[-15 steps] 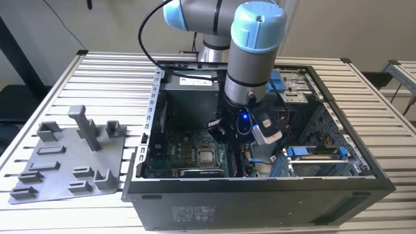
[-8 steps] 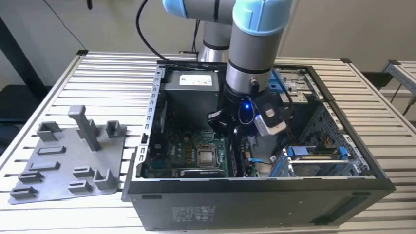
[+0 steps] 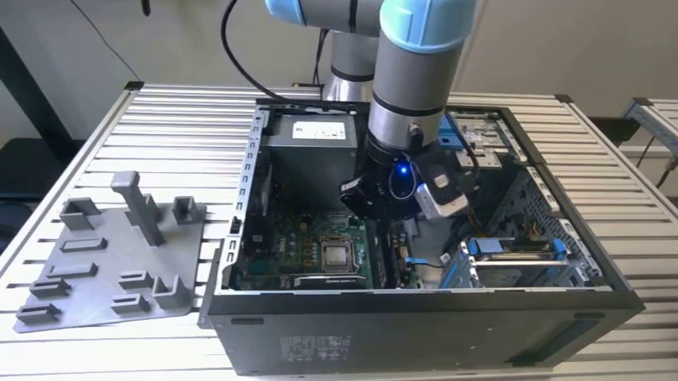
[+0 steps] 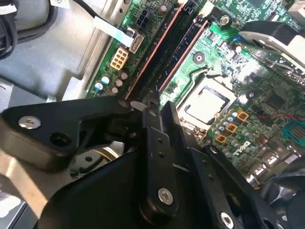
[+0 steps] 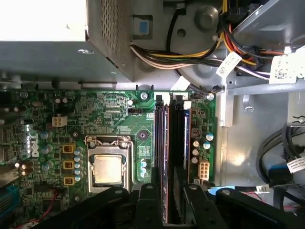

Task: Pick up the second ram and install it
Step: 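Insert the second ram into the second slot, then press down the second ram until it locks into place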

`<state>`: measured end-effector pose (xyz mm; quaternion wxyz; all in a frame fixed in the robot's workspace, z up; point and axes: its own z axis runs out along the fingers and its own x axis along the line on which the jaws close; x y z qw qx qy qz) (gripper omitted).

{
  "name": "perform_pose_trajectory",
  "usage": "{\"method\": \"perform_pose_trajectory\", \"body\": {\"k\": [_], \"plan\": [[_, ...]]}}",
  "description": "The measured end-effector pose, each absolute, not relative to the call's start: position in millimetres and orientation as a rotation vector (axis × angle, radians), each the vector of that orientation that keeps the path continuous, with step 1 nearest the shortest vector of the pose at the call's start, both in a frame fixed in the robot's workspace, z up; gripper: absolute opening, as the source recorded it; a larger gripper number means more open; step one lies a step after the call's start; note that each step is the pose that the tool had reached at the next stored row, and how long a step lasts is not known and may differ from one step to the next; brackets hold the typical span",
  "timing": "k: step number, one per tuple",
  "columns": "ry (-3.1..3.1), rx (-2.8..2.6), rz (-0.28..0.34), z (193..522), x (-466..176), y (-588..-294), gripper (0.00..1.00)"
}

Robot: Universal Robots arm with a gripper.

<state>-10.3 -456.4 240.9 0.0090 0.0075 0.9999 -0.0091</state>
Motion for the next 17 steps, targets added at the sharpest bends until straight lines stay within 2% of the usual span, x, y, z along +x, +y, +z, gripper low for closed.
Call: {"method": "perform_pose_trajectory", "body": {"k": [1, 3, 17], "plan": [[3.123, 0.023, -0.028, 241.1, -10.3, -456.4, 0.20], [3.123, 0.023, -0.028, 241.4, -10.3, -456.4, 0.11], [3.123, 0.023, -0.028, 243.8, -10.4, -456.4, 0.11]]}}
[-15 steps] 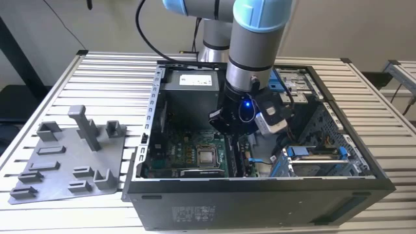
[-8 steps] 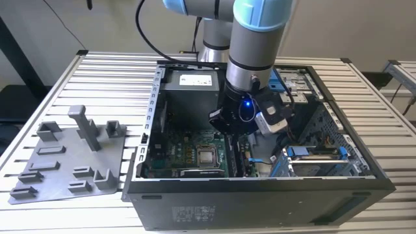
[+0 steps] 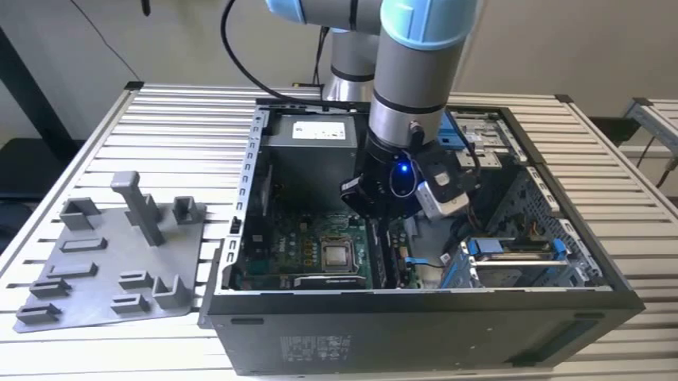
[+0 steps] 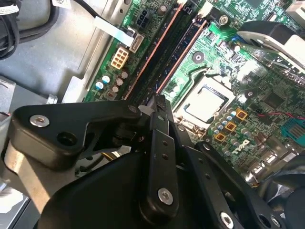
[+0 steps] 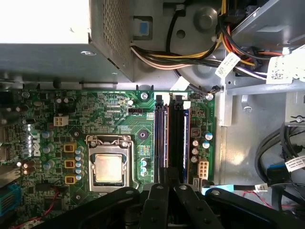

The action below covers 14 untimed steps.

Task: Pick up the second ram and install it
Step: 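Press down the second ram until it locks into place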

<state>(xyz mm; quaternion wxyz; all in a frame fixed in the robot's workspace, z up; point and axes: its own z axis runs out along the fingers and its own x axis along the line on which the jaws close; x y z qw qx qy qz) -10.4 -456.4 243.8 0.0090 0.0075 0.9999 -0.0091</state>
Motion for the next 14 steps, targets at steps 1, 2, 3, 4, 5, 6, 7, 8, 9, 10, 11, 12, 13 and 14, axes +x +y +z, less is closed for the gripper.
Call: {"method": "perform_pose_trajectory", "body": {"k": [1, 2, 3, 4, 5, 6, 7, 8, 9, 10, 11, 12, 13, 14], "plan": [[3.123, 0.023, -0.028, 243.8, -10.3, -456.4, 0.11], [3.123, 0.023, -0.028, 243.8, -10.1, -456.4, 0.11], [3.123, 0.020, -0.028, 243.8, -10.1, -456.4, 0.11], [3.123, 0.011, -0.028, 243.7, -10.1, -456.4, 0.11], [3.123, -0.003, -0.028, 243.7, -10.2, -456.4, 0.11], [3.123, -0.023, -0.028, 243.8, -10.2, -456.4, 0.11], [3.123, -0.045, -0.028, 243.8, -10.2, -456.4, 0.11], [3.122, -0.072, -0.027, 243.8, -10.2, -456.4, 0.11], [3.121, -0.102, -0.027, 243.8, -10.1, -456.4, 0.11], [3.120, -0.131, -0.027, 243.8, -10.1, -456.4, 0.11], [3.119, -0.155, -0.027, 243.8, -10.2, -456.4, 0.11], [3.117, -0.179, -0.026, 243.8, -10.1, -456.4, 0.11], [3.116, -0.202, -0.026, 243.8, -10.2, -456.4, 0.11], [3.114, -0.223, -0.026, 243.8, -10.1, -456.4, 0.11]]}}
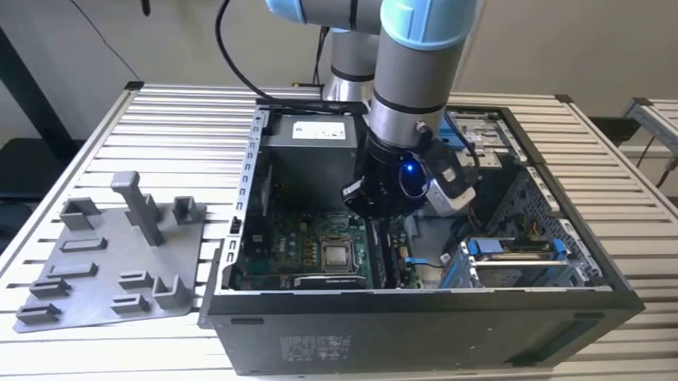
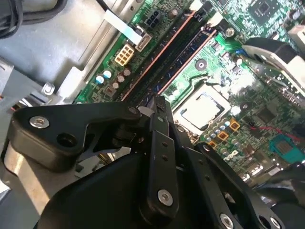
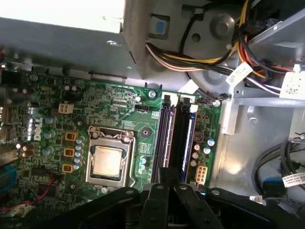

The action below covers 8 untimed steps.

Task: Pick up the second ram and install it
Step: 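Press down the second ram until it locks into place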

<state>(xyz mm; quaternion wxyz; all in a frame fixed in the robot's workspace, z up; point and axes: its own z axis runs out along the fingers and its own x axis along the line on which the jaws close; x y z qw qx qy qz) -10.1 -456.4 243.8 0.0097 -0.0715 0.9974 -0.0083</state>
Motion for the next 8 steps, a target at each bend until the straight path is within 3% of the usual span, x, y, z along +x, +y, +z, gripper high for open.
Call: {"method": "perform_pose_trajectory", "body": {"k": [8], "plan": [[3.100, -0.358, 0.008, 243.6, -10.2, -456.4, 0.11]]}}
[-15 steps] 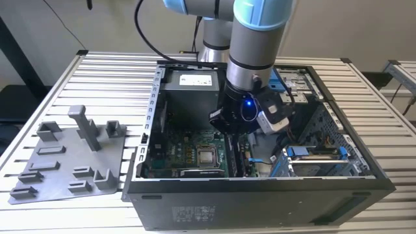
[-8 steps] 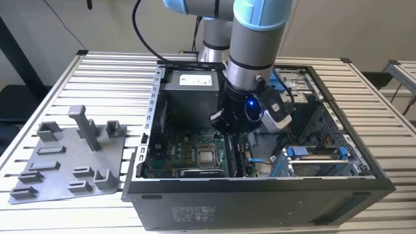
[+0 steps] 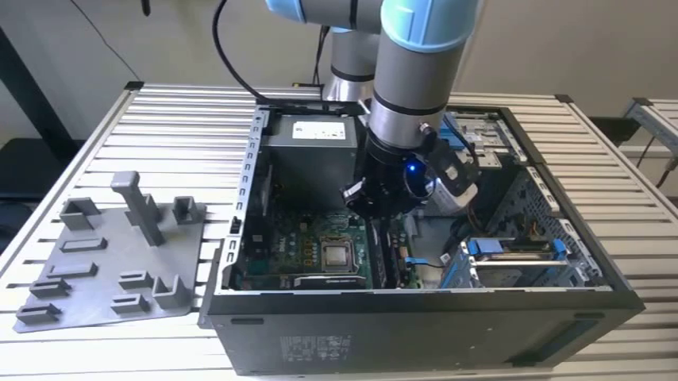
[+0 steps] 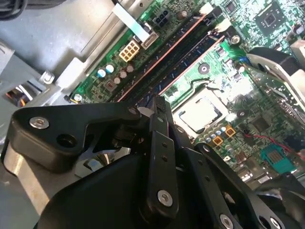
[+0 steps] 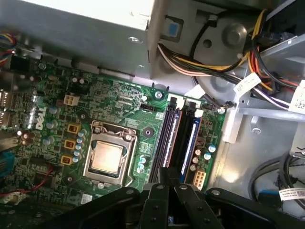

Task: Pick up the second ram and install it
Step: 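Press down the second ram until it locks into place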

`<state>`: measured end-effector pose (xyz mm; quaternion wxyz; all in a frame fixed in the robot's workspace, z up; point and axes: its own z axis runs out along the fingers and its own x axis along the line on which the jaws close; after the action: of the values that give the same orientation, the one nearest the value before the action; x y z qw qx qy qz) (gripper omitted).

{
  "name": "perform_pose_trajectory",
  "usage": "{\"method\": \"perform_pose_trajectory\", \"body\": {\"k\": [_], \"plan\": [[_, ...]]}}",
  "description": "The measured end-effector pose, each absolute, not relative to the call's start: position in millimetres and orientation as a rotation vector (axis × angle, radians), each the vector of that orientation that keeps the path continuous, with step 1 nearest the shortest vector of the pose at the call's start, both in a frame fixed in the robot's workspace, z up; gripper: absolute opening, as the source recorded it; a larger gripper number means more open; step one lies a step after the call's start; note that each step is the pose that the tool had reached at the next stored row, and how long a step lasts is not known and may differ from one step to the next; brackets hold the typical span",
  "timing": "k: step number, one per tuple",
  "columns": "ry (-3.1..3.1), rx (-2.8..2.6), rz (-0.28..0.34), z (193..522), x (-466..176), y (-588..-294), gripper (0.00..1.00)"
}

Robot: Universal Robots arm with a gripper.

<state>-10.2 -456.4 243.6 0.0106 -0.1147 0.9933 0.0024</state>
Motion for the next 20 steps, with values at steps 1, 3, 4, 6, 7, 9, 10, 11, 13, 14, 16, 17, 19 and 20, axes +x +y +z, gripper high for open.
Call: {"method": "perform_pose_trajectory", "body": {"k": [1, 3, 4, 6, 7, 9, 10, 11, 13, 14, 16, 17, 19, 20], "plan": [[3.098, -0.367, 0.019, 243.6, -10.2, -456.4, 0.11], [3.095, -0.389, 0.022, 243.6, -10.2, -456.3, 0.11], [3.093, -0.407, 0.022, 243.6, -10.2, -456.3, 0.11], [3.086, -0.461, 0.023, 243.5, -10.2, -456.4, 0.11], [3.082, -0.490, 0.023, 243.5, -10.2, -456.4, 0.11], [3.073, -0.544, 0.023, 243.4, -10.2, -456.4, 0.11], [3.068, -0.573, 0.023, 243.4, -10.2, -456.4, 0.11], [3.063, -0.600, 0.023, 243.3, -10.2, -456.4, 0.11], [3.052, -0.654, 0.022, 243.2, -10.2, -456.4, 0.11], [3.047, -0.680, 0.021, 243.1, -10.2, -456.4, 0.11], [3.035, -0.732, 0.021, 242.9, -10.2, -456.4, 0.11], [3.029, -0.759, 0.020, 242.9, -10.2, -456.4, 0.11], [3.015, -0.815, 0.020, 242.8, -10.2, -456.4, 0.11], [3.008, -0.840, 0.020, 242.8, -10.2, -456.4, 0.11]]}}
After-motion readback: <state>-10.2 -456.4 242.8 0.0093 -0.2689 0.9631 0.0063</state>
